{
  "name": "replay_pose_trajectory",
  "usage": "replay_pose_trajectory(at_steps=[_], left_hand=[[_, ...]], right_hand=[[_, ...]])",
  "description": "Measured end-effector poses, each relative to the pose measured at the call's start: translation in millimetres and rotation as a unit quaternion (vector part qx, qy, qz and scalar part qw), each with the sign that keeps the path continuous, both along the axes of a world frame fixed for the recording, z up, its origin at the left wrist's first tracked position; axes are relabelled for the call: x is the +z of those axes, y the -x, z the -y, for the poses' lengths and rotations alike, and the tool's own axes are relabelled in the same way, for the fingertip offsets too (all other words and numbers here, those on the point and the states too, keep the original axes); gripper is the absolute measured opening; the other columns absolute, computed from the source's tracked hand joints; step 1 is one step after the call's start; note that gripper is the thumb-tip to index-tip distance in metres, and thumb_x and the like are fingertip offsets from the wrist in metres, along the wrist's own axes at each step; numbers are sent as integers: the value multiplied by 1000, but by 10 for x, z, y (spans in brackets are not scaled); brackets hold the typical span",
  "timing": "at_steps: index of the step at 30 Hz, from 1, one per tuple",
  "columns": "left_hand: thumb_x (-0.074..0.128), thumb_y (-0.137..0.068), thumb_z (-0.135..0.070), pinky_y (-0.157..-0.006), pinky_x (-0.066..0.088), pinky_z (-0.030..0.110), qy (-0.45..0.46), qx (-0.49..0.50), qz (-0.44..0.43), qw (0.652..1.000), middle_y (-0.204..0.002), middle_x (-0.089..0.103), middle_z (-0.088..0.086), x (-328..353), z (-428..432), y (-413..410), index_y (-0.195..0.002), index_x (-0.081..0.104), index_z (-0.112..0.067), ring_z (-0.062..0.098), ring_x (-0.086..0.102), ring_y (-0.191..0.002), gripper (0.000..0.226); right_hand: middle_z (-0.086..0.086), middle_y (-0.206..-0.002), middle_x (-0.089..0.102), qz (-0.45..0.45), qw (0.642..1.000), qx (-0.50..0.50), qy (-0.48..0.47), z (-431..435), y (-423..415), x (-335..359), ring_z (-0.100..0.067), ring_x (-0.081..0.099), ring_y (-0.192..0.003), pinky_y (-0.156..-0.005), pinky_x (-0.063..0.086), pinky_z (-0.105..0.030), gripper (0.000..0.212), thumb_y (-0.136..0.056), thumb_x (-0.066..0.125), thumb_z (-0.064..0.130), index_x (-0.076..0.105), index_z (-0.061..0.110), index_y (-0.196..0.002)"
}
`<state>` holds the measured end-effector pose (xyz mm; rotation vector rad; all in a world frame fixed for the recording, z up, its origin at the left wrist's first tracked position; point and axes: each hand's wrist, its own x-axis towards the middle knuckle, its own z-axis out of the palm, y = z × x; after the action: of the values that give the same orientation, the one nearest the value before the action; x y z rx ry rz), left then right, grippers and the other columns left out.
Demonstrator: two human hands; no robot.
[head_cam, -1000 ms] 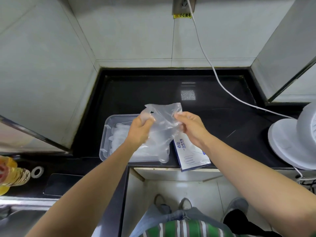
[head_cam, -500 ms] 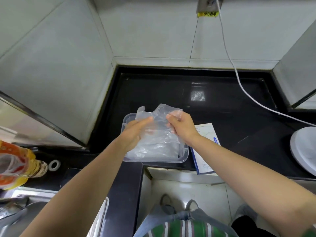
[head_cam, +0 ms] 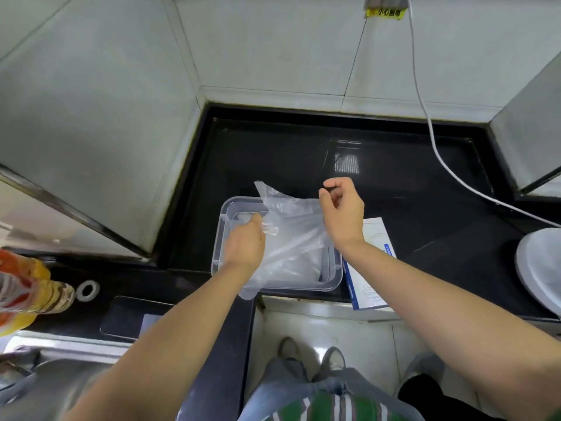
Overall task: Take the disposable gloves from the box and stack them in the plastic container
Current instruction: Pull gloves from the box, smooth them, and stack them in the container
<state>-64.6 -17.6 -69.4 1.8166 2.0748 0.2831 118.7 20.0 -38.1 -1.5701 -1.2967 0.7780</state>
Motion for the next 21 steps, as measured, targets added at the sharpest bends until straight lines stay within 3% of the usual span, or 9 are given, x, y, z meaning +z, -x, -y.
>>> replay_pose_trajectory(at_steps=[2,4,7,10,13,15,18,21], left_hand=[[39,-100,-14,-73,46,42,20,-20,-26,999,-100,65,15,-38,-27,-58,-121,49,-10,34,62,-88,23],[39,-100,-14,-72,47,43,37,-40,-51,997,-100,66,15,-86,-23,-71,-122,48,-10,36,63,-89,24],[38,-101,-15,-69,42,40,58,-57,-77,994,-100,66,15,-186,-54,-67,-122,48,-9,35,63,-89,24],[38,-102,-18,-69,41,37,103,-57,-82,990,-104,65,15,-269,-104,-55,-132,43,-10,34,63,-92,32],[37,-103,-24,-71,47,33,175,-34,-51,983,-114,60,12,-350,-132,-10,-150,25,-17,26,60,-99,49],[44,-102,-25,-81,52,33,179,-23,-54,982,-124,56,13,-363,-142,18,-151,23,-16,26,60,-104,54],[61,-91,-15,-88,46,29,44,-53,-121,990,-132,47,11,-307,-116,-12,-138,39,-14,24,52,-111,52],[68,-78,-6,-79,45,32,-132,-121,-94,979,-112,54,7,-165,-112,-161,-112,58,-14,24,53,-96,36]], right_hand=[[5,-68,48,-2,999,33,-42,24,29,51,-5,44,-61,-64,42,-17,11,-93,61,9,61,14,-102],[3,-72,57,19,992,120,-19,63,103,24,-5,49,-63,-65,44,-18,9,-92,61,7,64,13,-97],[-1,-92,69,105,945,252,180,65,230,-192,-13,61,-82,-80,53,-29,7,-92,61,11,67,13,-93],[-4,-118,58,131,887,256,362,78,304,-424,-22,57,-104,-93,49,-33,19,-95,59,16,59,19,-114],[-7,-140,46,148,875,227,401,58,320,-548,-27,50,-125,-102,45,-34,41,-98,52,16,46,17,-138],[-8,-140,45,143,857,234,437,62,325,-624,-29,52,-121,-98,49,-37,48,-98,49,16,38,21,-144],[-13,-127,55,129,836,241,476,87,366,-707,-29,60,-105,-89,57,-39,49,-96,45,11,34,27,-141],[-14,-117,59,115,835,230,486,76,388,-753,-28,64,-96,-80,61,-40,50,-94,44,7,33,29,-138]])
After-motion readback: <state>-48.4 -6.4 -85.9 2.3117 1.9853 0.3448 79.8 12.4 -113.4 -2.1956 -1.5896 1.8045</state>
